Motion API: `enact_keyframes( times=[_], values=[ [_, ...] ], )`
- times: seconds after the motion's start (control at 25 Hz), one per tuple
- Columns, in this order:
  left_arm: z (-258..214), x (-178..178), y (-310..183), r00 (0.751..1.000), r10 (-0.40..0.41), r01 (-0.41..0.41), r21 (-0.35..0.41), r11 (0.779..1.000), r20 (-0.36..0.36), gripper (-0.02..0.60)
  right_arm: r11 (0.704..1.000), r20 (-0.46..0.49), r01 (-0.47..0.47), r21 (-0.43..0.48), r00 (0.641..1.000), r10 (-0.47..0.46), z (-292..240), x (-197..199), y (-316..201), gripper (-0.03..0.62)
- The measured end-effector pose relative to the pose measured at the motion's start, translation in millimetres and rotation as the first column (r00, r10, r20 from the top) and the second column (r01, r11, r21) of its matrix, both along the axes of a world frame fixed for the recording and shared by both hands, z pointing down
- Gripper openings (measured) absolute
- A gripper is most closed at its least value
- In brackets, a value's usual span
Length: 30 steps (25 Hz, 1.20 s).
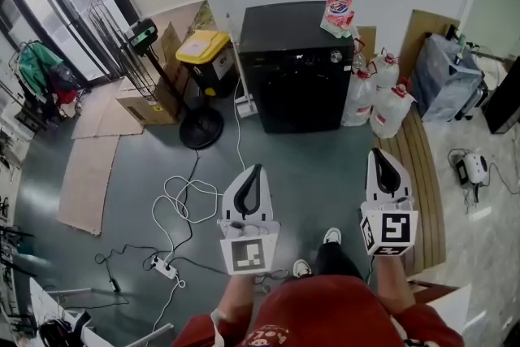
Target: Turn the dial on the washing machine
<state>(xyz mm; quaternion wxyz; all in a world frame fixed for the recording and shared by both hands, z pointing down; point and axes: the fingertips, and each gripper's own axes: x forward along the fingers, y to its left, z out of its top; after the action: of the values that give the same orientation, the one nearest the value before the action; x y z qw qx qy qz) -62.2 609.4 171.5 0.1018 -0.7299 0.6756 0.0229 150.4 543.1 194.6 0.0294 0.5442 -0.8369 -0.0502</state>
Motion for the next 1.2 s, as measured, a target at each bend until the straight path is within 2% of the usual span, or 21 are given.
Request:
enact_keyframes(
  times=[0.4, 1.2],
  values=[
    [5, -2, -65, 1.000, -0.006, 0.006, 0.006, 1.000, -0.004, 0.009, 1.000, 0.004, 0.004, 0.005, 1.000, -0.004, 7, -5, -68, 0.014],
    [-8, 52, -305, 0.999, -0.023, 0.023, 0.002, 1.000, 0.022, 0.009, 1.000, 0.052, 0.019, -0.017, 0.998, -0.018, 10, 45, -311, 0.014]
  ],
)
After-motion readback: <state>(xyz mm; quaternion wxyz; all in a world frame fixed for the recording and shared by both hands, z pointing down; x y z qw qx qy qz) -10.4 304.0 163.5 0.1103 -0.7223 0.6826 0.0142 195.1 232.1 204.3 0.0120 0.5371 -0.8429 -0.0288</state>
